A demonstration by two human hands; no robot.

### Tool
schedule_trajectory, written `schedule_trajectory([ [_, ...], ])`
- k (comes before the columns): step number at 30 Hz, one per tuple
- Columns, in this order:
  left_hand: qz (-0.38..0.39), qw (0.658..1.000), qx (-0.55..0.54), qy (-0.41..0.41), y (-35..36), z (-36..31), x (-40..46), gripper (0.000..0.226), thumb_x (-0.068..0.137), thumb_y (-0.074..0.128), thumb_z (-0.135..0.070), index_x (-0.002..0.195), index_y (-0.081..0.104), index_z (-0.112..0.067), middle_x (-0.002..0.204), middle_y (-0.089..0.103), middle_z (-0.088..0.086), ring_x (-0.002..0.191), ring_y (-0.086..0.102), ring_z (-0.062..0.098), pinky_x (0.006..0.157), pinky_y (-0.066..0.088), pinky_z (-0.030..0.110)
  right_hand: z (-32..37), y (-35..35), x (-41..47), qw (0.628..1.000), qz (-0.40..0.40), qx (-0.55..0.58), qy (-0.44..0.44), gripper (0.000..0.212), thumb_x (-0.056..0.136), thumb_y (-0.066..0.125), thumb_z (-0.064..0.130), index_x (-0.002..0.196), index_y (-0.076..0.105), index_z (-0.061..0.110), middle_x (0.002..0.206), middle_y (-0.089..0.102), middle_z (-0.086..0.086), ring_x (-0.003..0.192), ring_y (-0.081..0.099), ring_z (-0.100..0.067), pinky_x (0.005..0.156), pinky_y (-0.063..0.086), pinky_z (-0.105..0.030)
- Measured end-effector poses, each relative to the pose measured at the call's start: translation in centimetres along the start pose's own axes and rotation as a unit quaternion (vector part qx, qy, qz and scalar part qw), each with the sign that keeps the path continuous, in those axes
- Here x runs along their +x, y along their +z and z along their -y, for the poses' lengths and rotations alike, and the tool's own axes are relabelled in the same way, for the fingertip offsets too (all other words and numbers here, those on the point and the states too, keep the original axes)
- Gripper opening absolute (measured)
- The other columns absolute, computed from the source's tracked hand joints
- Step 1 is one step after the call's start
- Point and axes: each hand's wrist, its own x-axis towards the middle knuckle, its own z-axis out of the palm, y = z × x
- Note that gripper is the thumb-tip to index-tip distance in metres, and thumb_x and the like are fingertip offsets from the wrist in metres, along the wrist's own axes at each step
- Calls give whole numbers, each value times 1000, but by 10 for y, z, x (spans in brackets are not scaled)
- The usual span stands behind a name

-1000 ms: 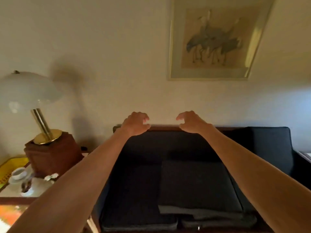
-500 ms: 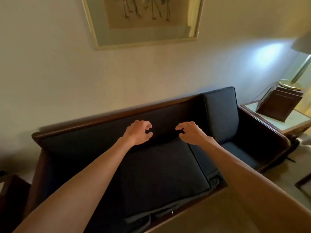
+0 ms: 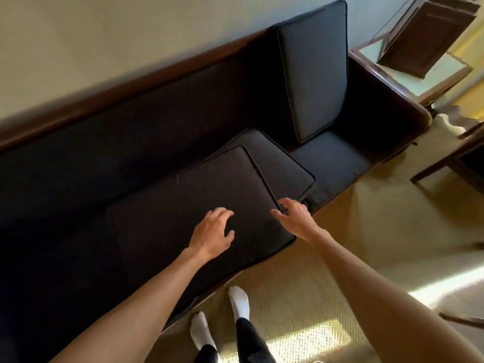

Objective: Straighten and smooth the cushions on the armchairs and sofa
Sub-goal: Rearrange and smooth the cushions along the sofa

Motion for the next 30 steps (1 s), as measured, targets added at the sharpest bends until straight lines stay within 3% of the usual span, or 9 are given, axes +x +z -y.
schedule_trajectory([
  [7,78,990,113,16,77,9,22,92,83,62,-55,155,9,-29,164,-5,8,151,1,28,118,23,52,-48,42,37,981,91,139,98,96,84,55,70,155,20,15,159,28,-12,146,28,-29,115,24,-38],
  [10,64,989,130,24,92,14,22,96,82,57,-61,155,4,-31,164,-13,7,151,-7,26,120,16,52,-60,54,44,959,120,209,148,104,78,56,76,155,22,16,160,29,-6,146,27,-26,115,24,-36],
  [13,65,990,122,24,96,15,24,95,83,57,-60,155,2,-32,164,-15,5,151,-10,24,121,13,52,-62,59,52,942,127,255,178,122,56,51,96,150,37,20,158,35,-2,144,33,-24,114,27,-38],
  [17,69,994,78,16,86,15,20,99,80,60,-62,155,2,-32,164,-14,4,151,-12,23,121,14,53,-50,53,58,938,139,247,199,113,51,56,89,142,50,22,151,43,-6,135,43,-28,103,35,-37],
  [20,53,999,3,5,68,20,1,110,69,62,-75,154,4,-35,164,-11,1,151,-11,21,120,14,48,-22,30,50,944,173,208,190,125,39,66,89,142,48,21,148,47,-5,129,49,-28,106,42,-43],
  [23,31,999,-34,-3,46,35,-34,124,58,63,-85,153,0,-38,163,-14,-4,150,-10,17,121,18,44,24,4,33,954,229,125,146,119,54,72,79,148,35,15,149,39,-7,130,46,-32,92,50,-44],
  [27,7,998,-63,-24,7,46,-70,139,49,67,-88,152,-12,-38,161,-18,-13,149,-13,12,120,18,44,99,-10,6,973,209,53,86,103,61,63,83,133,51,10,134,54,-10,112,58,-32,85,58,-47],
  [30,-27,996,-80,-15,-20,44,-94,141,47,70,-86,152,-11,-40,162,-14,-15,151,-6,15,117,25,46,147,-15,-18,975,199,48,80,99,63,62,82,132,54,11,131,55,-9,113,58,-35,79,59,-46],
])
